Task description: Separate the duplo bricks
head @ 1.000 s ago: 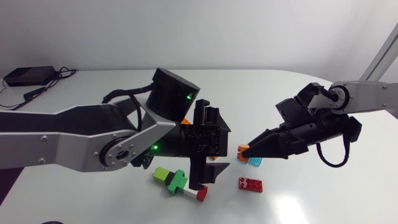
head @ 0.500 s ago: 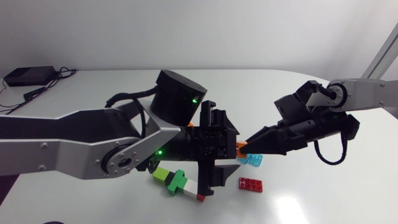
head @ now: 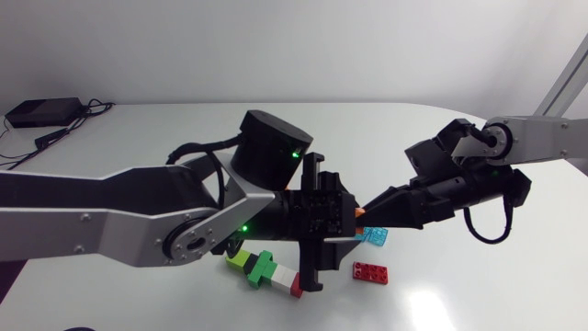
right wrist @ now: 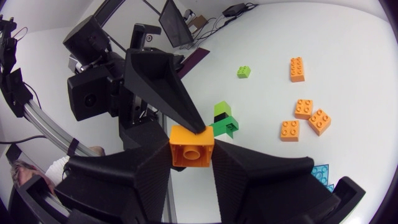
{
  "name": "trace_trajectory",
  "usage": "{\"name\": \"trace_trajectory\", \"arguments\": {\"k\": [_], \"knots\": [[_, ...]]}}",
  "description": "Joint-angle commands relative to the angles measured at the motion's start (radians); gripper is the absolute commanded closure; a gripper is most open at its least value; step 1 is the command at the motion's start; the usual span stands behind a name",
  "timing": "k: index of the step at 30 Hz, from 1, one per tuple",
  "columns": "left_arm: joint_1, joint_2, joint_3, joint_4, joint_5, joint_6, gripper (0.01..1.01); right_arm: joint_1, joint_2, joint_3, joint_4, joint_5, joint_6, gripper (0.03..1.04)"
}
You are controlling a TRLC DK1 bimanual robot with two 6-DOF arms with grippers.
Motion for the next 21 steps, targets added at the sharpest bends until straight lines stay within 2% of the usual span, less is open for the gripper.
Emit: {"name": "trace_trajectory", "arguments": {"k": [1, 3, 10, 18, 19, 21], "knots": [[-0.005, 0.019, 0.014, 0.013, 0.008, -0.008, 0.441, 0.004, -0.02, -0.007, -0.005, -0.022, 0.003, 0.84], [-0.005, 0.021, 0.016, 0.013, 0.009, -0.008, 0.443, 0.004, -0.024, -0.008, -0.005, -0.024, 0.003, 0.84], [-0.003, 0.022, 0.013, 0.023, 0.008, 0.004, 0.716, 0.002, -0.04, -0.018, -0.005, -0.025, 0.001, 0.84], [-0.009, 0.027, 0.013, 0.014, 0.004, 0.03, 0.741, -0.013, -0.063, -0.028, -0.007, -0.03, -0.006, 0.83], [-0.009, 0.027, 0.013, 0.008, 0.0, 0.04, 0.741, -0.015, -0.067, -0.028, -0.007, -0.03, -0.006, 0.77], [-0.009, 0.021, 0.013, -0.004, -0.008, 0.061, 0.743, -0.019, -0.075, -0.033, -0.007, -0.03, -0.008, 0.51]]}}
